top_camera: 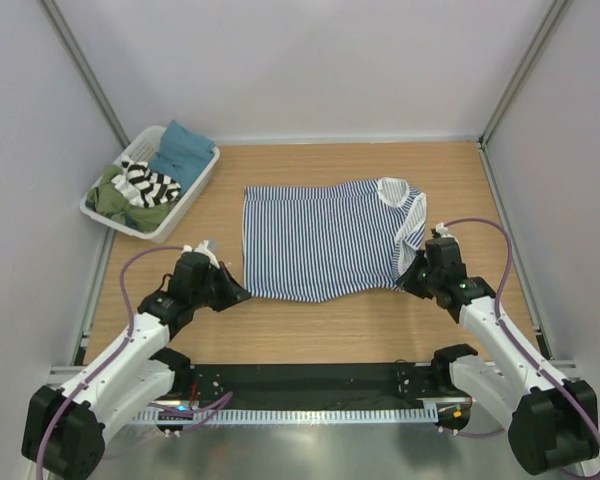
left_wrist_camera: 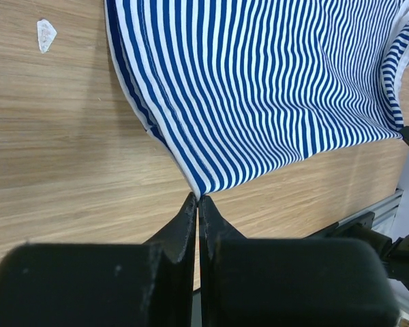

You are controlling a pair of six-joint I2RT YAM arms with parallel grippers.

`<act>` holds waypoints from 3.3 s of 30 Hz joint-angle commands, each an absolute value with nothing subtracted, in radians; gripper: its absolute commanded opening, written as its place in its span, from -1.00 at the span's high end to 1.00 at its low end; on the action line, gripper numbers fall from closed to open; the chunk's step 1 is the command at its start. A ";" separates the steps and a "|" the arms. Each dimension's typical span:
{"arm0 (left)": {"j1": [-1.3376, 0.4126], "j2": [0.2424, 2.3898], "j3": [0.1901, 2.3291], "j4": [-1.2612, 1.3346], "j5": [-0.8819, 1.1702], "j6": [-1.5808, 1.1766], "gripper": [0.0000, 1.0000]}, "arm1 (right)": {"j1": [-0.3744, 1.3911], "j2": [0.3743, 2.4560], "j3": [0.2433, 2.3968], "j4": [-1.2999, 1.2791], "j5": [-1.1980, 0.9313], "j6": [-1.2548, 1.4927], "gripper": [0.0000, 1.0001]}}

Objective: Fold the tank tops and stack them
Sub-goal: Fold the tank top

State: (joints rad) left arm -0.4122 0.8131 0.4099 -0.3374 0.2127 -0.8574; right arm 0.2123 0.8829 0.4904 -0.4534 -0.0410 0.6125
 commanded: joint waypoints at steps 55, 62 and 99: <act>-0.192 1.606 0.927 -0.005 0.192 -0.864 1.00 | 0.216 1.875 1.404 -0.433 0.207 0.483 0.98; -0.190 1.661 0.963 -0.009 0.204 -0.854 1.00 | 0.215 1.907 1.431 -0.416 0.207 0.483 0.97; -0.201 1.506 0.722 -0.069 0.239 -0.727 -0.19 | 0.212 1.750 1.049 -0.321 0.334 0.512 0.56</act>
